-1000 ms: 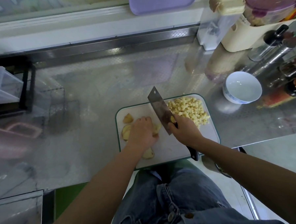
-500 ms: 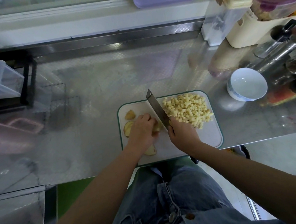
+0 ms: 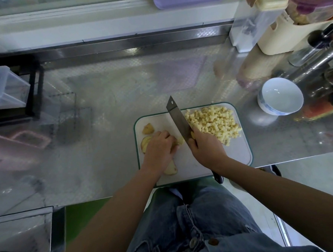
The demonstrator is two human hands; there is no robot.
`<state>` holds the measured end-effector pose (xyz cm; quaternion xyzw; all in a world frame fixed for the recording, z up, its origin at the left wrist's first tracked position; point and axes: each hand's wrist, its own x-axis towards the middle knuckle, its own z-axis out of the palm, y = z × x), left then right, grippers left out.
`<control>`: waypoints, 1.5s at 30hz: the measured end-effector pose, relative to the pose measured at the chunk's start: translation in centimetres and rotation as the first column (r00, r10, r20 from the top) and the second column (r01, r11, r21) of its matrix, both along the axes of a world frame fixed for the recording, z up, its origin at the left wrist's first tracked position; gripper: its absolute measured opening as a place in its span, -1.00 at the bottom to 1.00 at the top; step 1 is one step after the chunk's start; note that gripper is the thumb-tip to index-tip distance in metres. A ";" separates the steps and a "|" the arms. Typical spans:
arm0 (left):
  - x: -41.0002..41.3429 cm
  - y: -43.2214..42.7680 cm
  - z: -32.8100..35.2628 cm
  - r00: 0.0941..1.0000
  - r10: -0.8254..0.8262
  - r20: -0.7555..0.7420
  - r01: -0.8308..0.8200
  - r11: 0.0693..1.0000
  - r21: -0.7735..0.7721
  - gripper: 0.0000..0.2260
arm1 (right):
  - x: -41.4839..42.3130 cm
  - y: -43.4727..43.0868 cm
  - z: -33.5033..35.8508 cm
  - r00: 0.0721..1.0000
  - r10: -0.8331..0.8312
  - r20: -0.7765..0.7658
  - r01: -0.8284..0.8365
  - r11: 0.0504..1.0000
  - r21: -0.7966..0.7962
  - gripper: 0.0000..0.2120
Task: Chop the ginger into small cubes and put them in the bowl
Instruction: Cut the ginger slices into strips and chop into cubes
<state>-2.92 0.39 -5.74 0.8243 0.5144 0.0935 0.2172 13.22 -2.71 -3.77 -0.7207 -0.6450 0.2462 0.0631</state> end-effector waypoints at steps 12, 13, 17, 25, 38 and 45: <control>0.4 0.0 -0.1 0.999 0.047 0.028 -0.047 0.999 -0.024 -0.83 | -0.7 -0.3 -1.0 1.000 0.003 0.018 -0.003 1.000 -0.008 -0.83; 0.4 0.0 -0.1 0.999 0.048 0.022 -0.047 0.998 -0.028 -0.83 | -0.7 0.0 -0.9 1.000 -0.001 0.013 0.001 1.000 -0.005 -0.81; 0.3 -0.1 0.0 0.997 0.073 0.021 -0.072 0.997 -0.035 -0.86 | -0.4 0.7 -0.4 0.998 -0.036 -0.052 0.037 0.999 0.023 -0.76; 0.4 -0.5 -0.1 0.992 0.114 0.047 -0.113 0.994 -0.007 -0.86 | -0.5 -0.4 0.4 0.999 0.046 -0.018 -0.046 0.999 -0.014 -0.91; 0.4 -0.5 -0.3 0.995 0.102 0.023 -0.101 0.995 -0.008 -0.87 | -1.4 0.3 -0.4 1.000 0.021 -0.021 -0.021 1.000 -0.014 -0.78; 0.2 -0.9 -0.3 0.969 0.196 0.150 -0.193 0.981 -0.037 -0.92 | -0.6 -0.6 0.6 0.999 0.036 -0.041 -0.034 0.998 0.045 -0.82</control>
